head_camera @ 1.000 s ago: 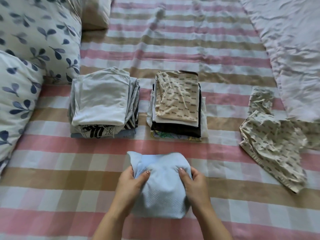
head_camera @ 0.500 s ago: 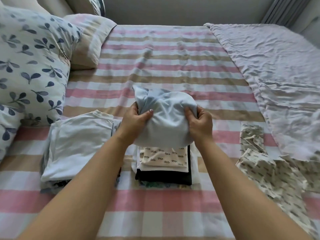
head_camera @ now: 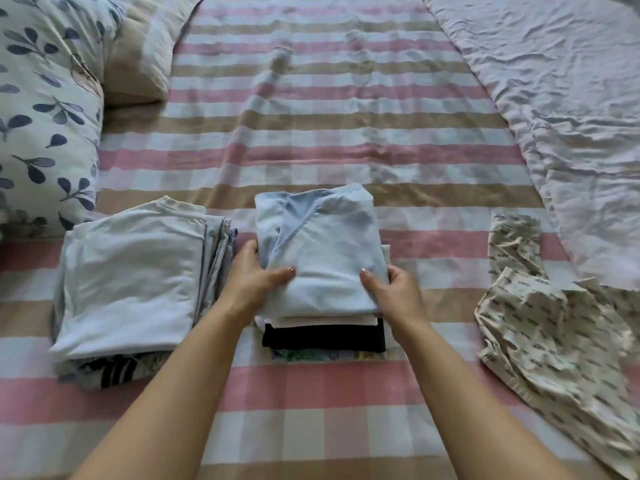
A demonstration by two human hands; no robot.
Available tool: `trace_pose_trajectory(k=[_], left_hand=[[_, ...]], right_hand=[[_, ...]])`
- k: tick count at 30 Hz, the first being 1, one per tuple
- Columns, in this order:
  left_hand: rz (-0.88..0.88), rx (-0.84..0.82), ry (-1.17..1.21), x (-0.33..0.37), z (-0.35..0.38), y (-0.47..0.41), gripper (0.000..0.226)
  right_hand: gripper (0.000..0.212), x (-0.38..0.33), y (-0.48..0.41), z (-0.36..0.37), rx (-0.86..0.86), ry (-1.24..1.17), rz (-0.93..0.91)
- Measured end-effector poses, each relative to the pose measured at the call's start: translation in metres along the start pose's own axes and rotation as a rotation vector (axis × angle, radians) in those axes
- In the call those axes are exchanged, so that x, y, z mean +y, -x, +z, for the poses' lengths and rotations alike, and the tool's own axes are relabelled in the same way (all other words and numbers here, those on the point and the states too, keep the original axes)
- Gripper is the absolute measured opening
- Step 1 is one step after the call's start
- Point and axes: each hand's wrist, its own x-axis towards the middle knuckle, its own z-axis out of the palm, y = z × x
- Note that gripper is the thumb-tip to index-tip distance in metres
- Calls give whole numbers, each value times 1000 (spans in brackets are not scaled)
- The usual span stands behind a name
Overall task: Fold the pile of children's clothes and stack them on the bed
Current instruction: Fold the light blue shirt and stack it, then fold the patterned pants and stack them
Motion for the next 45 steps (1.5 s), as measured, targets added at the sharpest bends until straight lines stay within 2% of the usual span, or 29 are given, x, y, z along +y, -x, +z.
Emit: trace_pose_trajectory(k=[2,6,10,14,18,20,23,27,33,36,40,45], left_hand=[[22,32,-65,-7,0,14,42],[33,135,-240,-28,10,25,35],[42,242,-387,-47,18,26,33],[-46,248,-293,-61,21,34,40],[-140,390,-178,-76,28,64,66],[-230,439,-139,-86,48,89,71],[-340,287,-94,-96,98,124,60],[-155,5,-114,-82,175,145,23],[266,-295,-389,-53,279,145,16],[467,-320,-607,-63,315,133,25],[592,-354,-929,-81,332,115,49],[789,-432,-1076,-83,323,102,61]], right_hand=[[13,9,13,-3,29,30,0],[7,32,20,3,39,137,75],[17,51,20,3,45,208,169],[20,61,26,-6,21,292,212],[11,64,40,-28,45,339,193],[9,68,53,-49,78,319,179],[16,73,72,-87,125,274,167],[16,82,88,-145,159,243,140],[9,113,92,-232,261,452,46],[6,138,92,-266,311,701,19],[32,165,99,-296,317,915,4],[54,175,101,-309,100,1081,16]])
